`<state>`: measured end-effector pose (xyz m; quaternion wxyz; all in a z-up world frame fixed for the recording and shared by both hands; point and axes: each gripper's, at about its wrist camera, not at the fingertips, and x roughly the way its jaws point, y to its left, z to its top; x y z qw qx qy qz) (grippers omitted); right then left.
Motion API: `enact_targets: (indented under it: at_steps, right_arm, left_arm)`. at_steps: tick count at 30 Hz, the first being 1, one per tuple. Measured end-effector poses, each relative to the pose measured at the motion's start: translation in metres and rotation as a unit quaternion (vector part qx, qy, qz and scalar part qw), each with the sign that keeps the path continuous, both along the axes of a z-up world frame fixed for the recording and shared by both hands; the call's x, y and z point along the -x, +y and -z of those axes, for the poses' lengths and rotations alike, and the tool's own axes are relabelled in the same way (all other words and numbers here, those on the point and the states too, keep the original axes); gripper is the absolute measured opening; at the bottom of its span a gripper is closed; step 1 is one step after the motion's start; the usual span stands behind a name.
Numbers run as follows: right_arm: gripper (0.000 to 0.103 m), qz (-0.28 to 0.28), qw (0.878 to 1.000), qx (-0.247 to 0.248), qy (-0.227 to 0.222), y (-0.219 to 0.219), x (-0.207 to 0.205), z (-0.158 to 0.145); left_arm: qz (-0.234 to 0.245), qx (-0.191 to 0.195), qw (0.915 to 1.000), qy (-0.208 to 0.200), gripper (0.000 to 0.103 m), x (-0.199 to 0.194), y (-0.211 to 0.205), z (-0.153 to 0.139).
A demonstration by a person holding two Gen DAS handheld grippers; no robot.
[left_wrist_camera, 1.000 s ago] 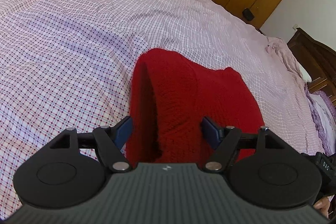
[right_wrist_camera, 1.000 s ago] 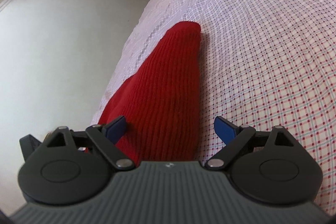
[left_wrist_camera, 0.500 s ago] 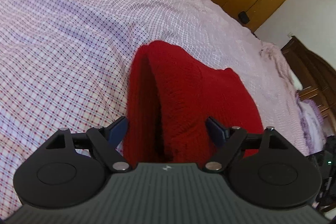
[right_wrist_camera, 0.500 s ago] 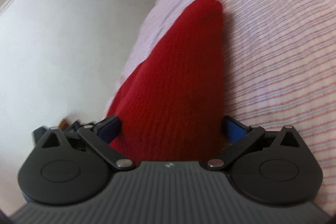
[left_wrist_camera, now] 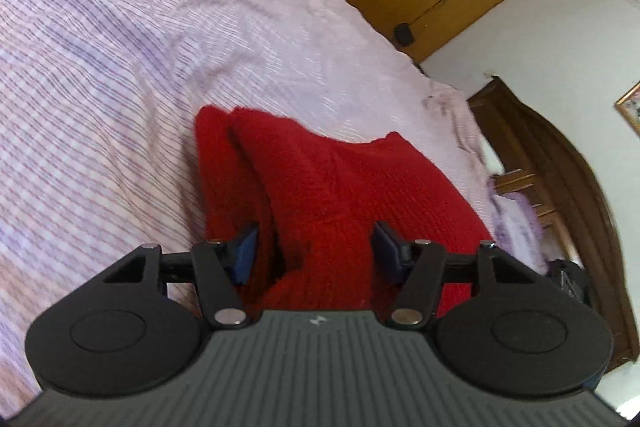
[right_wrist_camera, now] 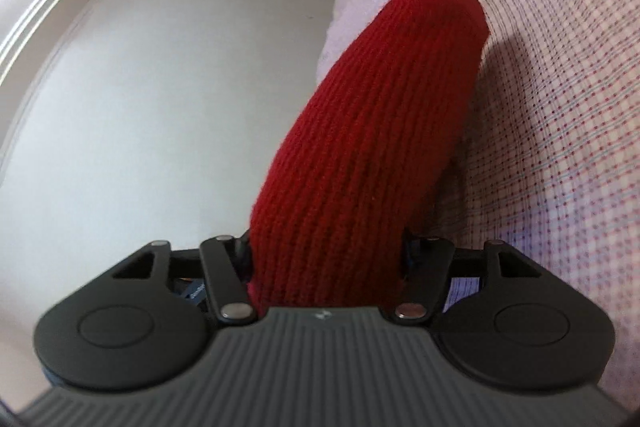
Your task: Fold small clothes
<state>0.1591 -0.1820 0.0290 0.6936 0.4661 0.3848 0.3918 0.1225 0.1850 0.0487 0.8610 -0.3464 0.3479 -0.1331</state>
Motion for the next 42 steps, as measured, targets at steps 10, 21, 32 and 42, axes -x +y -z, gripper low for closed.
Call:
enact_targets:
  at_steps: [10,21,32,42]
  right_arm:
    - [0.065,-0.015,0.997,0.073,0.012,-0.099,0.058,-0.024]
    - [0.077,0.012,0.972,0.237,0.003,-0.103,0.113,0.003]
    - [0.053,0.094,0.917,0.360,-0.146,-0.103,0.160,-0.060]
    - [0.041,0.075,0.906,0.390,-0.150,-0.075,0.139,-0.033]
  left_arm:
    - [0.079,-0.021,0.9967,0.000,0.065,0.064,-0.095,-0.005]
    - [0.074,-0.113,0.9907,0.020,0.067,0.104,-0.130,0.018]
    - [0.066,-0.163,0.9843,0.006,0.067,0.097,-0.142,0.005]
    - [0.059,-0.200,0.9779,0.018,0.072,0.089,-0.143,0.011]
